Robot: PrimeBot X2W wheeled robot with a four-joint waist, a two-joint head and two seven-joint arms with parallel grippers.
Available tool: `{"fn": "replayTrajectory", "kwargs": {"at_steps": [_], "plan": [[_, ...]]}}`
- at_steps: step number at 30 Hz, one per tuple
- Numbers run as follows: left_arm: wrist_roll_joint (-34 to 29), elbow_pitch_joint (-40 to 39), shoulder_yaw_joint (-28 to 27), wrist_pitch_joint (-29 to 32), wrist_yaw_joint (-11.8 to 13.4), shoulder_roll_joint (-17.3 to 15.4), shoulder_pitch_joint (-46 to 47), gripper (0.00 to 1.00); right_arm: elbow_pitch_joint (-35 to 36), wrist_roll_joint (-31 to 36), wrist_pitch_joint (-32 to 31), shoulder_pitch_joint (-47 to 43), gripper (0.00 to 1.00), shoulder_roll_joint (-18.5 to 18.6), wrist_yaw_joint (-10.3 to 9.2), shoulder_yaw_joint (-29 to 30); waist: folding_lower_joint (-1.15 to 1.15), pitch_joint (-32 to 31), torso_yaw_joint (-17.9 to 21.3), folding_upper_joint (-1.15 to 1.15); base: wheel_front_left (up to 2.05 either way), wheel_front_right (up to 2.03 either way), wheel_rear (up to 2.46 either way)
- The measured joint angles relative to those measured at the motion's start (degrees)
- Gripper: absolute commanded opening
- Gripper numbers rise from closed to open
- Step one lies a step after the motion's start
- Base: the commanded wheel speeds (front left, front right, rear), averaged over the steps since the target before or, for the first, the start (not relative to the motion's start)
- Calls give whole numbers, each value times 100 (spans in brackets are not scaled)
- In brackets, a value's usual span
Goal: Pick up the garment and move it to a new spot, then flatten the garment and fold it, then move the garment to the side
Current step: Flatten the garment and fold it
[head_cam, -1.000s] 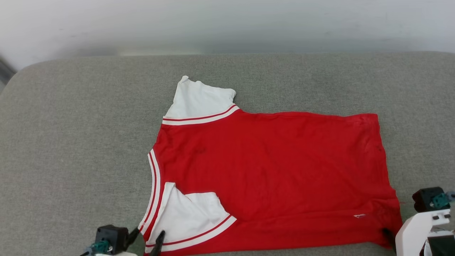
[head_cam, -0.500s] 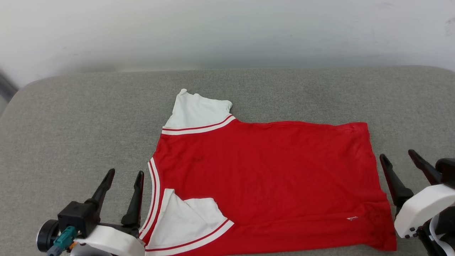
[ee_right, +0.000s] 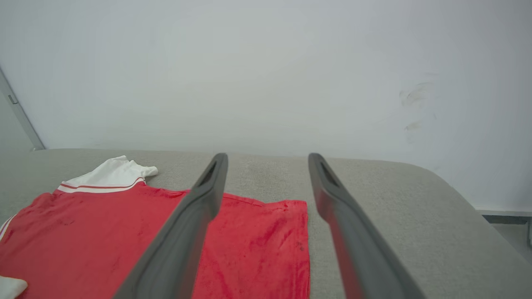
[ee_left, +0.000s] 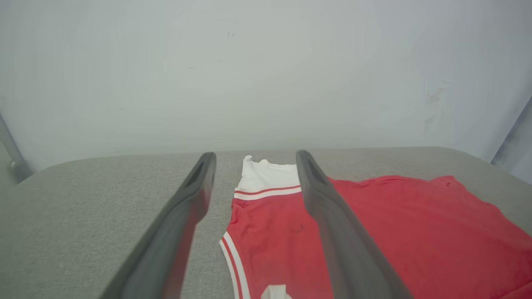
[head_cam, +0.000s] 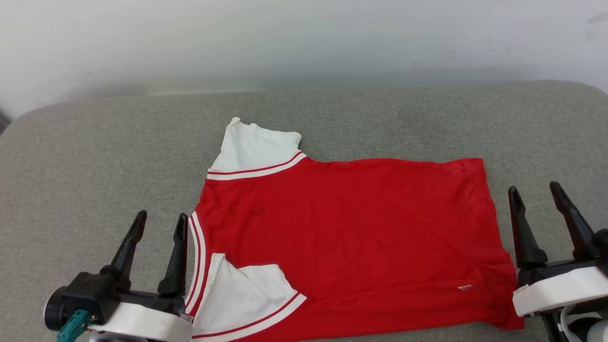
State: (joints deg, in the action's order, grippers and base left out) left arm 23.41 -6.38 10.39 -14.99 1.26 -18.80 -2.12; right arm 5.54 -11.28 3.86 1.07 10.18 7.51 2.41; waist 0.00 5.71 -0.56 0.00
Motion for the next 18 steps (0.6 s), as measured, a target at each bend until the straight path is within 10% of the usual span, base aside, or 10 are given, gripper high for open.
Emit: {"fn": "replayTrajectory", "kwargs": {"at_steps": [9,18], "plan": [[-153,234,-102,185,-537,-376,699,100,137,64,111,160,100,-148,0,104,0,415,254,0,0,0,0],[754,553,57,2130,-853,-1649,2841,100,287,77,178,475,100,-288,-1,77,0,1175,677,0,0,0,0]]}}
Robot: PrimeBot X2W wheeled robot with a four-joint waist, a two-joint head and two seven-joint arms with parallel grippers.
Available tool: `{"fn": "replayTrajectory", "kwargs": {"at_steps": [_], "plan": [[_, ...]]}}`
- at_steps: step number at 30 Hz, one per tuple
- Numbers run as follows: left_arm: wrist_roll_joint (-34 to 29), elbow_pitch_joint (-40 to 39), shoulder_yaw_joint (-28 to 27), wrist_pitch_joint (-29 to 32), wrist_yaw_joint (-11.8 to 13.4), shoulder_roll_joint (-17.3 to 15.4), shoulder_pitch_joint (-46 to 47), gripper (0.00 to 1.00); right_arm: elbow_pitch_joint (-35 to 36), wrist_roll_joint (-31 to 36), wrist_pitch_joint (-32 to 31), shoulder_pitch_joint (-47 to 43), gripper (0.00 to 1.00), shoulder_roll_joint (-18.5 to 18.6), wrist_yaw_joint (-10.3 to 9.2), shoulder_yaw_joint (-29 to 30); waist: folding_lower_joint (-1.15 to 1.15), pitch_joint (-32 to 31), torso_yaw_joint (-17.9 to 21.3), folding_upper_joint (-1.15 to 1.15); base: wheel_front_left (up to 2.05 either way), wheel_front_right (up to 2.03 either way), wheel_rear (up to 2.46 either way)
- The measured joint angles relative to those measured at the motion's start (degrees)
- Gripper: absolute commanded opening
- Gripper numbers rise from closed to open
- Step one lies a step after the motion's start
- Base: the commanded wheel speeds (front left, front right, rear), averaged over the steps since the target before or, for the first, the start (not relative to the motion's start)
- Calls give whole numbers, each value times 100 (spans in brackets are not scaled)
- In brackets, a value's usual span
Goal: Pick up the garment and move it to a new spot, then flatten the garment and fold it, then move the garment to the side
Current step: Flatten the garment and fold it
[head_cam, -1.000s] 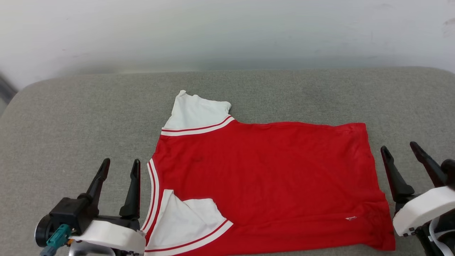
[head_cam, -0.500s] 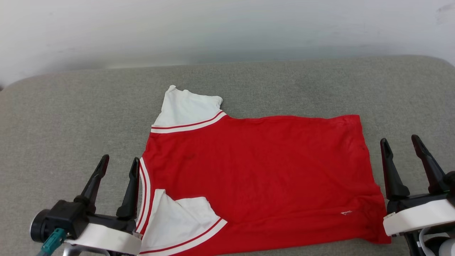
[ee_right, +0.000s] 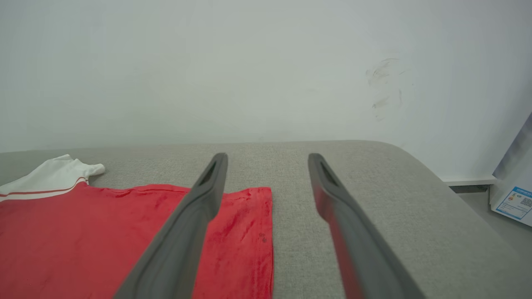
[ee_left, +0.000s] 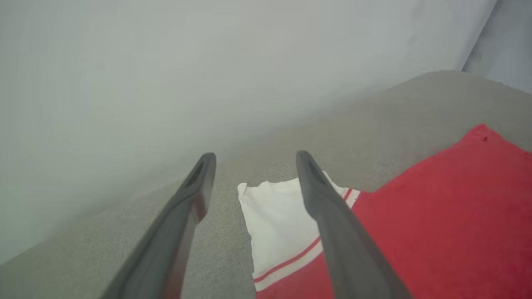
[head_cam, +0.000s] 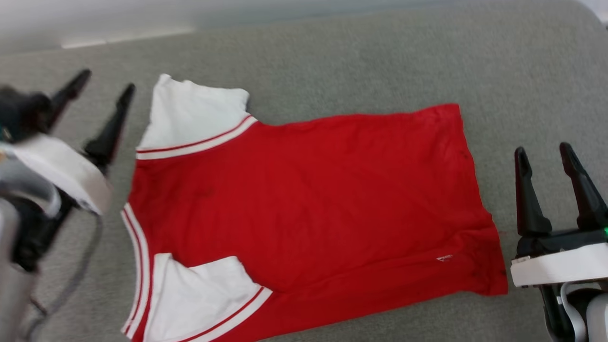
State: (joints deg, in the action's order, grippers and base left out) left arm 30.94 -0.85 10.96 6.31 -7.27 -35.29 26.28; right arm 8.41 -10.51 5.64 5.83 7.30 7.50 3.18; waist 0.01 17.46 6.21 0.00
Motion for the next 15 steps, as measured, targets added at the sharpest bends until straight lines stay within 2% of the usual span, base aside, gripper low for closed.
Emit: {"fn": "replayTrajectory", "kwargs": {"at_steps": [2,8,11,15], "plan": [[261,127,186,617,-12,-434,460,100,-4,-2,51,99,100,-41,1,-24,0,187,117,0,0,0,0],[1278,737,794,2281,-22,-1263,1873,100,-135,-35,213,275,100,-170,0,-118,0,712,495,0,0,0,0],[1582,1198,983,2926,-22,-1452,2487,100,-225,-53,290,383,100,-220,0,-177,0,945,680,0,0,0,0],[1887,1896,1063,3763,14,-1396,3101,100,-359,-73,379,485,100,-271,0,-252,0,1223,910,0,0,0,0]]}}
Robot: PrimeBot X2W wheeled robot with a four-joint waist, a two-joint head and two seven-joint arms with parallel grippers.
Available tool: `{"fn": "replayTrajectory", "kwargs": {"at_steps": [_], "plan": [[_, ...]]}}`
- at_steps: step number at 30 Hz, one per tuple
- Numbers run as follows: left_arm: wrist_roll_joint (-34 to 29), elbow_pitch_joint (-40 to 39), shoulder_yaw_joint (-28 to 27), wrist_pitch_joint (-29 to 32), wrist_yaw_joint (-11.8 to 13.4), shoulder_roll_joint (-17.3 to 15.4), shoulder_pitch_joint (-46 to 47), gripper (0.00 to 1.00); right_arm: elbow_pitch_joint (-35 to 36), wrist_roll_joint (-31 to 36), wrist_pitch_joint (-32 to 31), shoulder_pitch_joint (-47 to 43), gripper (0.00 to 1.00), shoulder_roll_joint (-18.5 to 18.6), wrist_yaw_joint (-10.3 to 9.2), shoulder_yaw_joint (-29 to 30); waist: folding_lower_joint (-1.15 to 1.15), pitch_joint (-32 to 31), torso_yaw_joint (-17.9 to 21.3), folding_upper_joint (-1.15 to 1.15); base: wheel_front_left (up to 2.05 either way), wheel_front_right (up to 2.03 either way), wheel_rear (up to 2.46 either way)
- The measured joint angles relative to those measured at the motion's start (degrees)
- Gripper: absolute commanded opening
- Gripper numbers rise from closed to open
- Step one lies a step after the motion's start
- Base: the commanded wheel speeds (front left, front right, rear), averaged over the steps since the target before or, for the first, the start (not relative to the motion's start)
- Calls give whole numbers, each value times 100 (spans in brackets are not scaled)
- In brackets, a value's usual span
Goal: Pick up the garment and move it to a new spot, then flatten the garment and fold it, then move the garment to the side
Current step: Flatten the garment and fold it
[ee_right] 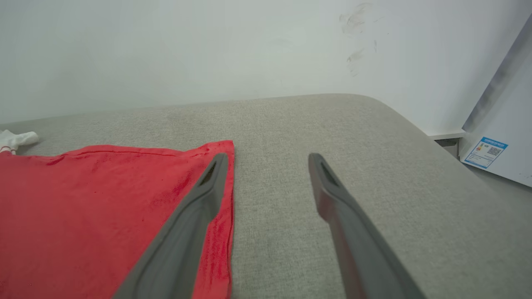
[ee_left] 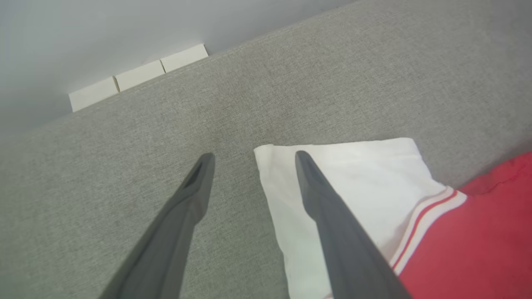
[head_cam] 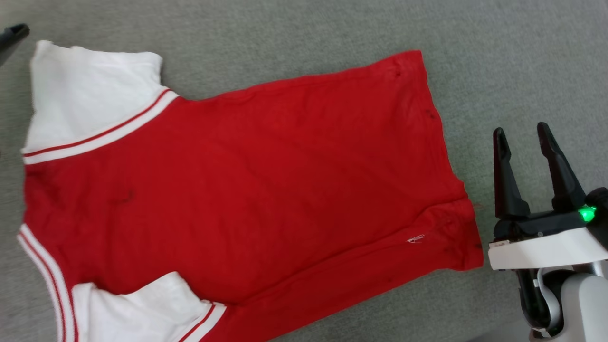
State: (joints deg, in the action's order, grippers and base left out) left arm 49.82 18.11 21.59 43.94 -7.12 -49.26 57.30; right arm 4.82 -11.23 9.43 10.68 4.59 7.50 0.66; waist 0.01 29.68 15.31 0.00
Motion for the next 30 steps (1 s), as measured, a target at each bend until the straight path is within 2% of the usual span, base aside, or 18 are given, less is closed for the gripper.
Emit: {"fn": "replayTrajectory", "kwargs": {"at_steps": [6,12,13,14,16,23,27,30], "plan": [[-25,571,314,893,7,-24,435,100,-142,-66,126,132,100,-80,1,-133,0,348,276,0,0,0,0],[-129,842,520,1072,-15,-135,570,100,-263,-82,216,207,100,-112,0,-153,-1,535,439,0,0,0,0],[-125,868,560,1090,-22,-152,582,76,-270,-82,224,207,100,-116,1,-148,-1,540,442,0,0,0,0],[-113,893,578,1101,-26,-149,585,0,-278,-81,225,207,100,-120,0,-138,-1,538,437,0,0,0,0],[-16,904,602,1090,-26,-137,585,0,-278,-60,222,207,100,-121,0,-103,-1,521,407,0,0,0,0],[-3,821,767,114,-27,180,513,0,-241,77,-25,241,100,-22,1,-77,0,316,191,0,0,0,0],[63,569,991,-381,-27,259,493,0,-181,132,-457,275,100,245,0,-101,-1,78,18,0,0,0,0],[231,308,1152,-715,-27,278,410,0,-101,133,-995,341,100,605,1,-185,-1,-115,-150,0,0,0,0]]}}
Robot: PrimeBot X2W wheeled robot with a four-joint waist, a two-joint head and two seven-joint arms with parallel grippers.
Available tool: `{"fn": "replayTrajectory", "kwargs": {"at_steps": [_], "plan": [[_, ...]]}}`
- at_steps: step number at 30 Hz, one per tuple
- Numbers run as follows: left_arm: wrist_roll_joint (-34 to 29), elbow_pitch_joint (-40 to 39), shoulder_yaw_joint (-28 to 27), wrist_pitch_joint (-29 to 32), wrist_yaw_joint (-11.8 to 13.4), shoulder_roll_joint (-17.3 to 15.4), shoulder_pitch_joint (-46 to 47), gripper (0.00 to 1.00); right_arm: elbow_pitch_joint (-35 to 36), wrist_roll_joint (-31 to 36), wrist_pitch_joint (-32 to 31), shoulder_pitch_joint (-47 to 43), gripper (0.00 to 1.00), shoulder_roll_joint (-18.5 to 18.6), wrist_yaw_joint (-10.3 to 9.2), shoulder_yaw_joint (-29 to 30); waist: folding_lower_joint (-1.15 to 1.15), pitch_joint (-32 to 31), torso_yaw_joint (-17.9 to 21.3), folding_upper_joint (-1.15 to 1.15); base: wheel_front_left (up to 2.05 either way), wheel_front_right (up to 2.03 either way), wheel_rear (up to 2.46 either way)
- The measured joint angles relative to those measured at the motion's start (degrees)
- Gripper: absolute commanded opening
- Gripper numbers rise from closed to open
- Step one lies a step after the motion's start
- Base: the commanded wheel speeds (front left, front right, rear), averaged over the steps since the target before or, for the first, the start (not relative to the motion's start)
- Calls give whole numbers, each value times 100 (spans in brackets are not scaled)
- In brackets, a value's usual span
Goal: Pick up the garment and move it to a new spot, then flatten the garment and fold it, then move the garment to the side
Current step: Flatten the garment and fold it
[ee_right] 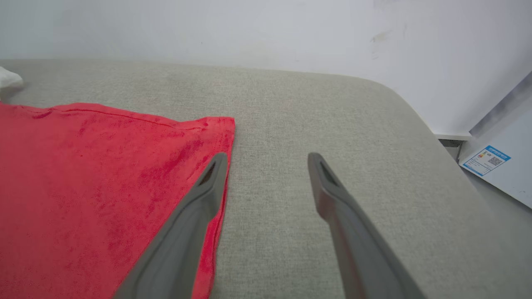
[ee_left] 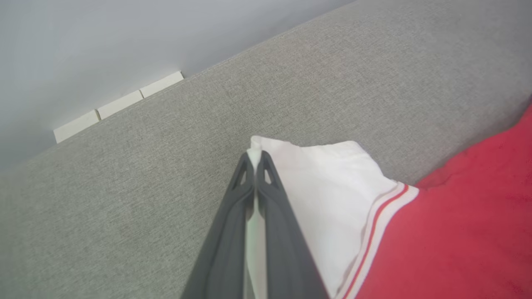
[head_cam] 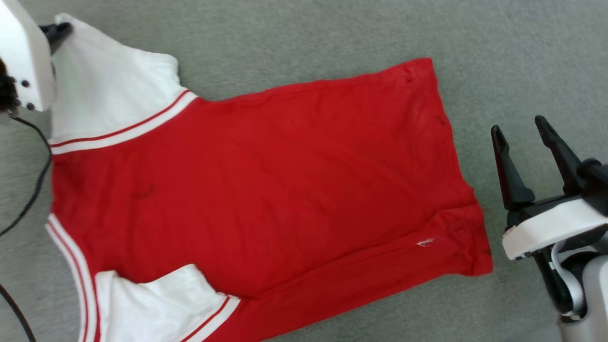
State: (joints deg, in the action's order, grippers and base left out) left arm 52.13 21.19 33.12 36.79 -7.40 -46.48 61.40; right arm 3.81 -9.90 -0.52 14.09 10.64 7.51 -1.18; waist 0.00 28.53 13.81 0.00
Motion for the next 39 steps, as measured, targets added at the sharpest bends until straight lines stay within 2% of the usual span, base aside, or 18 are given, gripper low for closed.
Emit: {"fn": "replayTrajectory", "kwargs": {"at_steps": [8,14,20,24,28,31,37,38,39], "plan": [[365,-1148,464,-672,0,-224,-370,0,172,-427,-2083,634,100,1258,1,-344,0,-433,-595,0,0,0,0],[356,-2027,634,-991,0,-414,-746,0,-119,-1157,-3766,1333,100,2009,0,-705,0,-552,-1099,0,0,0,0],[230,-2824,614,-1343,170,-506,-1100,0,-669,-1561,-4865,2078,100,2388,0,-999,0,-437,-1525,0,0,0,0],[65,-3238,680,-1558,263,-452,-1260,0,-1159,-1588,-5260,2470,100,2453,0,-1176,0,-283,-1763,0,0,0,0],[-58,-3504,782,-1635,337,-330,-1375,0,-1546,-1577,-5388,2697,100,2518,0,-1415,0,-146,-2001,0,0,0,0],[-102,-3693,879,-1694,356,-233,-1429,0,-1878,-1482,-5266,2824,100,2658,0,-1718,0,-21,-2172,0,0,0,0],[-122,-3765,935,-1770,364,-137,-1491,0,-2366,-1469,-4967,2961,100,2652,3,-1935,-2,54,-2302,0,0,0,0],[-133,-3752,939,-1791,364,-126,-1499,0,-2427,-1479,-4926,2988,85,2652,3,-1965,-2,49,-2309,0,0,0,0],[-146,-3728,942,-1812,371,-116,-1509,0,-2475,-1482,-4887,3008,40,2649,3,-2005,-2,37,-2311,0,0,0,0]]}}
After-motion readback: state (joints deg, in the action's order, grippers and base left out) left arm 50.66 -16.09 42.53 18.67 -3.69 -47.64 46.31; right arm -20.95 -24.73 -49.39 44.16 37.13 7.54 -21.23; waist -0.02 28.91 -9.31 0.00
